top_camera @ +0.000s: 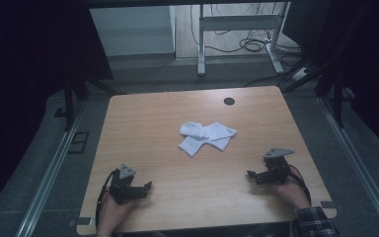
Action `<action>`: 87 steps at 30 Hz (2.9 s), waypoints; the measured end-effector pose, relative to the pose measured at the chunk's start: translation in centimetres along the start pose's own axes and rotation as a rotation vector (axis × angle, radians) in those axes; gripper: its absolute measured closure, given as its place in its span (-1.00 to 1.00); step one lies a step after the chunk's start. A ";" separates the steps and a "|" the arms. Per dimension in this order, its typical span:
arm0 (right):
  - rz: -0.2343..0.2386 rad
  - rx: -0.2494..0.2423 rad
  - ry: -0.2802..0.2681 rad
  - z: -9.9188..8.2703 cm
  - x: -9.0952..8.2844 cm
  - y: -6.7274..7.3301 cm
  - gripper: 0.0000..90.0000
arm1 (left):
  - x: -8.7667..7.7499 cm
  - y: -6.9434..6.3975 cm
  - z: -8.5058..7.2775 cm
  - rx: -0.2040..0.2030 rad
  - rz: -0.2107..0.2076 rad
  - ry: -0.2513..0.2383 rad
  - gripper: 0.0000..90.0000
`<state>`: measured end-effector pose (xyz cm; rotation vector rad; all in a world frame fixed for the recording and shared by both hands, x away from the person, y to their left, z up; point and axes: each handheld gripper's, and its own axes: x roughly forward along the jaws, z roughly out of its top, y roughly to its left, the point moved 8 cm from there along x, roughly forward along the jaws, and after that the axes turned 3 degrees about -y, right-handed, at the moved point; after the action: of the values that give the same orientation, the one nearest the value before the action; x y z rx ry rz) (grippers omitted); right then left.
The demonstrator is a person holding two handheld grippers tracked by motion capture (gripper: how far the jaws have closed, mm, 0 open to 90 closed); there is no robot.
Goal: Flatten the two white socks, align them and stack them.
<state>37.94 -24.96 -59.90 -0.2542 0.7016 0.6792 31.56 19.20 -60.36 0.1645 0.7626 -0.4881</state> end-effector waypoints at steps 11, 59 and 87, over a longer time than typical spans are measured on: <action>-0.001 -0.001 0.003 0.0 0.0 0.0 -0.90 | 0.0 0.0 0.0 0.000 0.000 0.001 -0.74; 0.114 -0.029 0.053 4.8 0.2 2.9 0.11 | 0.0 -0.1 0.0 -0.005 0.001 0.000 -0.75; 0.117 -0.102 0.084 11.3 8.2 4.7 0.59 | 0.0 -0.1 0.0 -0.004 0.001 -0.001 -0.75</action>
<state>45.20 -12.52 -56.93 -0.3390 0.7673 0.8212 31.56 19.14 -60.38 0.1604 0.7629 -0.4859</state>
